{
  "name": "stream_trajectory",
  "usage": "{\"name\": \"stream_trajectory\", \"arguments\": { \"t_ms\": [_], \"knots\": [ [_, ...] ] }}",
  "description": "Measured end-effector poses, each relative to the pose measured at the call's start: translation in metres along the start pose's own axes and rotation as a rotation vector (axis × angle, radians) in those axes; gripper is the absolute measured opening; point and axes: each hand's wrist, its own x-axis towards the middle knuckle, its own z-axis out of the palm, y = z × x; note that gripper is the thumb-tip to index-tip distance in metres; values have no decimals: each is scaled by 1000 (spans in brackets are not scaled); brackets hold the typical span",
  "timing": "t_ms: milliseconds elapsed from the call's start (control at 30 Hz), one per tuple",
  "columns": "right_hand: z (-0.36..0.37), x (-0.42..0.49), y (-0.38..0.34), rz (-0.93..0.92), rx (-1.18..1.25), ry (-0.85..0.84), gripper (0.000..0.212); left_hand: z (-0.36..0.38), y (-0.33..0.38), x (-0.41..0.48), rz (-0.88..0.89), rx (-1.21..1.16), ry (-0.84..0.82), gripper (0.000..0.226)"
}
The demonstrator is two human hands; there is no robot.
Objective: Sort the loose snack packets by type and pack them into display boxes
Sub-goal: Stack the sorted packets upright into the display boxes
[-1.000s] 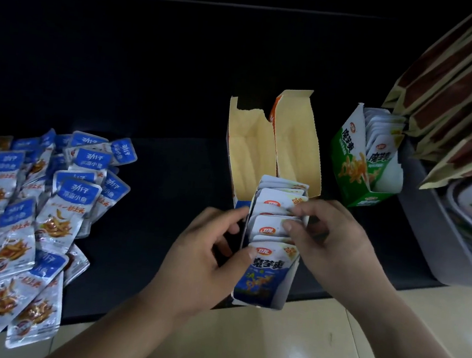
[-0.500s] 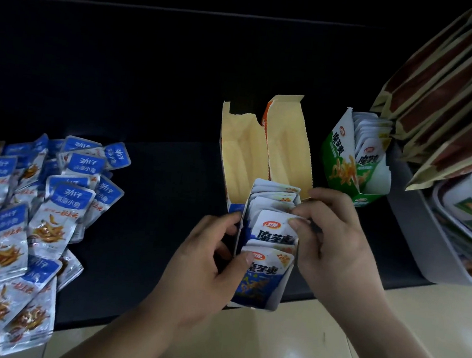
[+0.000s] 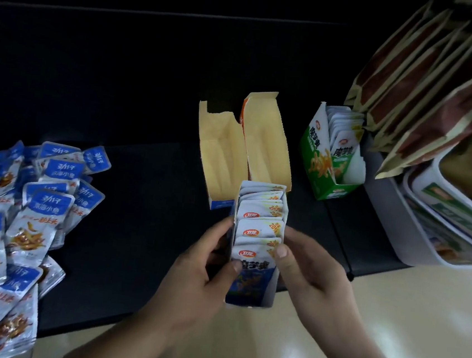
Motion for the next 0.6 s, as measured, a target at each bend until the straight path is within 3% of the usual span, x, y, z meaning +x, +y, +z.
{"name": "stream_trajectory", "arguments": {
  "t_ms": [133,333,433,600],
  "knots": [
    [-26,-12,8,-52,-176,67,44,31,4,6,-5,-6,-64,67],
    [-62,-7,43,1,-415,405,49,76,24,39,18,27,-229,68],
    [-71,14,43,-32,-418,429,49,84,36,59,11,78,-251,76],
    [-66,40,31,-16,-363,398,49,73,50,81,28,133,-178,65]
  ]
}}
